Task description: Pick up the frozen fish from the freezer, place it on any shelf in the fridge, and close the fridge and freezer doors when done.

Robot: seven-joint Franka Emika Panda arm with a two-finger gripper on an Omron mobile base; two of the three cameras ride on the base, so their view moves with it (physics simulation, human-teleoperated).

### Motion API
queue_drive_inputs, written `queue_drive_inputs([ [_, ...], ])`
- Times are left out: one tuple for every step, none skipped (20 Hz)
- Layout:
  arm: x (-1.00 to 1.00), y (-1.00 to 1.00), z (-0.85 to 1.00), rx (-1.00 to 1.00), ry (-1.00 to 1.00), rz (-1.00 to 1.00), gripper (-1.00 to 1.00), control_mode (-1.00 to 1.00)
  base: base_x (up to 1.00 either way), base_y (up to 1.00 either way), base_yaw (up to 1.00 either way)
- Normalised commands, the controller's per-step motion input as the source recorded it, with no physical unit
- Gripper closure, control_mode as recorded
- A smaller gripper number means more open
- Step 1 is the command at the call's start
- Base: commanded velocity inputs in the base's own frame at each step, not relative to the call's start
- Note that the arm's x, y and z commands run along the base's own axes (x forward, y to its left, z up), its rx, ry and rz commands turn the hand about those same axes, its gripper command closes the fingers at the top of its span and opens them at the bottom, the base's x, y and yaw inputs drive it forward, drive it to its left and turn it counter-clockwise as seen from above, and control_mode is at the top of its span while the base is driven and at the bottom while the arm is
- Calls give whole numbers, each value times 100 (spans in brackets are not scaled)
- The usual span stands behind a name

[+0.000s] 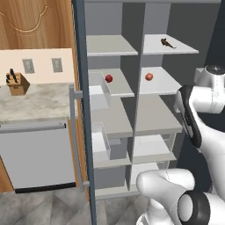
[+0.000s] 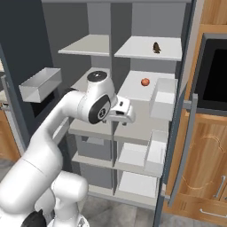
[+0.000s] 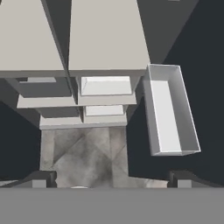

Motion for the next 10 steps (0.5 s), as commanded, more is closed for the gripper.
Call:
queue_drive_inputs([
  [-46,17,0,0,0,0,-100,-100,0,0,0],
  [-66,21,0,0,0,0,-100,-100,0,0,0],
  [-90,37,0,0,-4,5,-100,-100,0,0,0],
  [-100,57,0,0,-18,15,-100,-100,0,0,0],
  [-100,76,0,0,-24,17,-100,-100,0,0,0],
  [-100,89,0,0,-36,21,-100,-100,0,0,0],
  [-100,100,6,0,-42,19,-100,-100,0,0,0],
  [-100,100,8,0,-48,15,-100,-100,0,0,0],
  [-100,100,8,0,-50,10,-100,-100,0,0,0],
  [-98,100,6,0,-52,5,-100,-100,0,0,0],
])
